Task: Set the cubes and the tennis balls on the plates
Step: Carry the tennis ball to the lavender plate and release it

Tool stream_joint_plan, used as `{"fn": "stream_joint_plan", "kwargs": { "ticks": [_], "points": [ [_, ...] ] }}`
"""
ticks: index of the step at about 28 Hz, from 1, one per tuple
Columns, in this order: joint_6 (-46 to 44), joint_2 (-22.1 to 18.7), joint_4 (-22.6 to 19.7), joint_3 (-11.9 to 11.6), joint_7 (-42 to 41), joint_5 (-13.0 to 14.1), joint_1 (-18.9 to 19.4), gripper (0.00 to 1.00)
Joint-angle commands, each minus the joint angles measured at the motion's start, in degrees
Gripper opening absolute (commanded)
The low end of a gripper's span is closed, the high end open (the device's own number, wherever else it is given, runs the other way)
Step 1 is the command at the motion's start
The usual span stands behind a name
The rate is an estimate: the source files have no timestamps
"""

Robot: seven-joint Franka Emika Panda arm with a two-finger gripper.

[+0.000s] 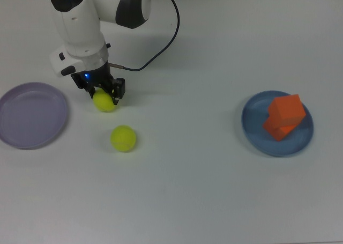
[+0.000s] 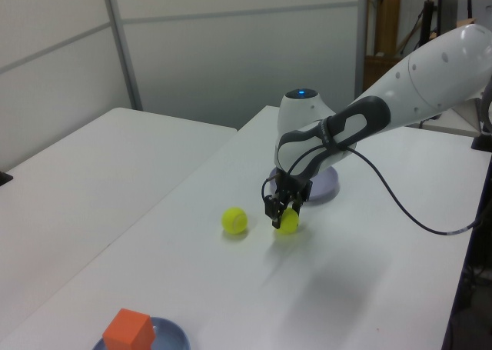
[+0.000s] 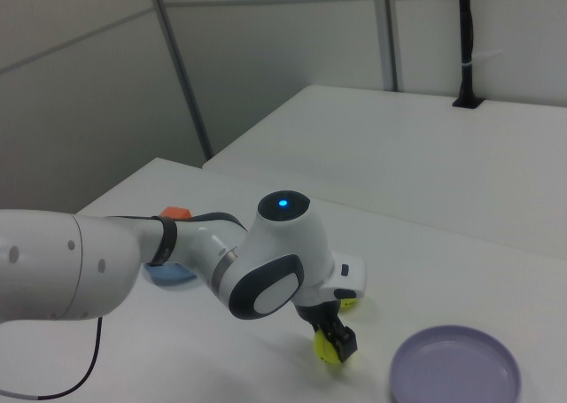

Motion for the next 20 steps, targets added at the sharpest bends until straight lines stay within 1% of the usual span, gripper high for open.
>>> {"fn": "stream_joint_plan", "kwargs": {
  "ticks": [1,3,5,8,9,11,13,14,15,20],
  "points": [
    [0.7,-0.2,1.2,-0.3,-2.0,2.4,0.0,0.00],
    [0.2,-1.1,2.8,-1.1,-1.6,2.4,-0.3,0.00],
    [-1.4,-1.1,4.3,-2.4,-1.5,2.7,-1.1,0.00],
    [-4.9,-1.0,7.4,-4.6,-1.8,5.0,-1.6,0.00],
    [-5.8,-0.7,8.9,-6.1,-2.0,6.6,-1.9,0.00],
    [-5.9,-0.5,9.7,-7.4,-2.0,7.5,-1.9,0.00],
    [-5.8,-0.2,10.7,-8.6,-2.0,7.8,-2.3,0.00],
    [-5.6,0.4,11.2,-9.0,-2.0,7.9,-2.6,0.00],
    [-5.5,2.2,12.6,-9.4,-2.0,8.3,-3.5,0.00],
    [-5.5,7.6,17.9,-9.4,-2.0,10.2,-6.1,0.00]
  ]
}}
